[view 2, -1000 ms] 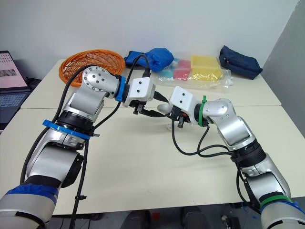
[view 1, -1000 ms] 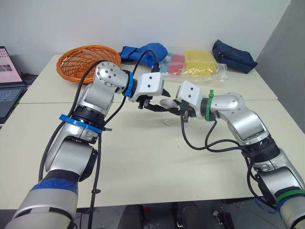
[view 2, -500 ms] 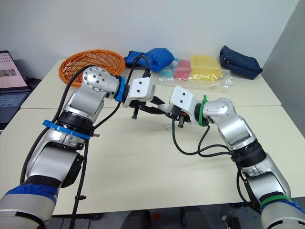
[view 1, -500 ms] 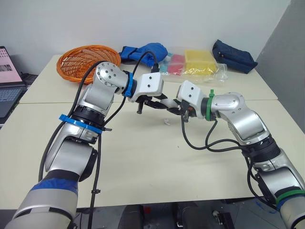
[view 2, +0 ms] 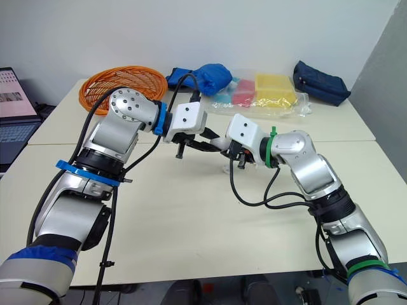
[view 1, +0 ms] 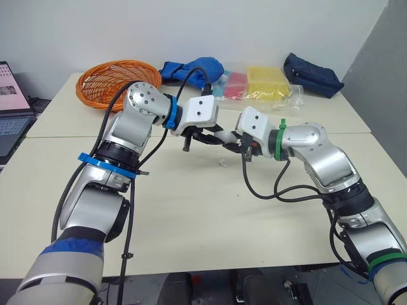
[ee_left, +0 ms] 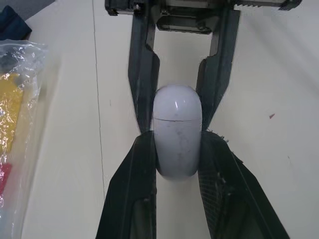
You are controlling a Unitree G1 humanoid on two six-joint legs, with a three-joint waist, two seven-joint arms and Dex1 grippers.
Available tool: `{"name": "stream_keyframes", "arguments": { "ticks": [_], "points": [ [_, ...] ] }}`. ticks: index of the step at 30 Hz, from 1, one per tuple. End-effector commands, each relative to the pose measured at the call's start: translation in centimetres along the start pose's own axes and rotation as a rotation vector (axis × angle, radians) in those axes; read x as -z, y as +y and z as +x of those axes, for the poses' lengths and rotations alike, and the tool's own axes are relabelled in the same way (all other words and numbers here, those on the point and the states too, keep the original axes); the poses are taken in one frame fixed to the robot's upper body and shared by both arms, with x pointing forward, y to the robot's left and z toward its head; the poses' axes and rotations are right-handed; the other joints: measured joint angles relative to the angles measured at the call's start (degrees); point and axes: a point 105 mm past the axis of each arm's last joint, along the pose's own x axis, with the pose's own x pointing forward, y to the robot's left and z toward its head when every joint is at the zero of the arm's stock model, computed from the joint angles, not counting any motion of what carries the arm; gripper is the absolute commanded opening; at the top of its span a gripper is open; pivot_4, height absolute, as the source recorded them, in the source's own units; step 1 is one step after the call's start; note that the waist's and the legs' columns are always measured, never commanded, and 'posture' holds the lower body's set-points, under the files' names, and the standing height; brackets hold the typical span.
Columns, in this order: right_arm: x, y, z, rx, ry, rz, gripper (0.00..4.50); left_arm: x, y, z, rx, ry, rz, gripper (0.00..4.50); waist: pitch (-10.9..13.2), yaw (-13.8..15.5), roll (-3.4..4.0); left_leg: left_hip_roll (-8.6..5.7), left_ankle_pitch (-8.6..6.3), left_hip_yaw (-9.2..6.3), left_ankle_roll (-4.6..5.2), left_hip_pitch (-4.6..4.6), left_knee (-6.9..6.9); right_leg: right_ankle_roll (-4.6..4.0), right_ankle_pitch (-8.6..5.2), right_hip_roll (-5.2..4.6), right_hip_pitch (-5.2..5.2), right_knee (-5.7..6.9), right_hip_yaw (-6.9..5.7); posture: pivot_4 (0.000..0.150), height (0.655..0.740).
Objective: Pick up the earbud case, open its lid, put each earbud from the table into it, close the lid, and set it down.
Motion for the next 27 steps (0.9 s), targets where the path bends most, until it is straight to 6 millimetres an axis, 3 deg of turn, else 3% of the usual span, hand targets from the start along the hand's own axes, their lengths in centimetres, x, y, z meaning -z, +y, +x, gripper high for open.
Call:
{"name": "stream_keyframes", "arguments": {
  "ticks": [1,5,6,10,13,27],
  "points": [
    [-2.0,-0.8,-1.1,0.025,-0.065,-0.034,2.85,-0.8,0.2,-0.8,-0.029,-0.051,-0.019,0.75,0.0,-0.1,0.0,0.0,0.0,0.0,0.0,0.0,0.0,0.0,0.0,0.0,0.0,0.0,0.0,0.15,0.74],
    [-3.5,-0.1,-3.1,-0.025,-0.163,0.089,4.29,0.6,0.1,-1.0,-0.077,-0.144,-0.277,0.75,0.0,0.0,0.0,0.02,0.0,-0.03,0.0,0.0,-0.01,0.0,0.0,0.01,-0.01,0.01,-0.02,0.15,0.74],
    [-3.9,0.0,-3.5,-0.024,-0.182,0.103,4.45,0.9,-0.3,-1.1,-0.069,-0.153,-0.314,0.75,0.0,0.0,0.0,0.02,0.0,-0.03,0.0,0.0,0.0,0.0,0.0,0.01,-0.01,0.01,-0.02,0.15,0.74],
    [-4.0,-0.1,-5.5,0.019,-0.223,0.132,4.45,1.6,-1.9,-1.9,-0.07,-0.284,-0.543,0.75,0.0,-0.1,0.0,0.02,0.0,-0.05,0.0,0.01,0.0,0.0,0.0,0.0,0.03,0.0,-0.03,0.15,0.74],
    [-3.6,0.0,-5.8,0.039,-0.203,0.141,4.45,1.3,-2.6,-2.2,-0.072,-0.356,-0.655,0.75,0.0,-0.1,0.0,0.02,0.0,-0.07,0.0,0.0,0.03,0.02,-0.01,-0.02,0.04,0.01,-0.05,0.15,0.74],
    [-3.0,-0.5,-4.1,0.066,-0.154,0.143,4.45,-0.1,-4.1,-1.9,-0.046,-0.386,-0.695,0.75,0.0,0.0,0.0,0.01,0.0,-0.06,0.0,0.13,0.05,0.08,0.0,0.0,0.14,0.03,-0.02,0.15,0.74]
  ]
}}
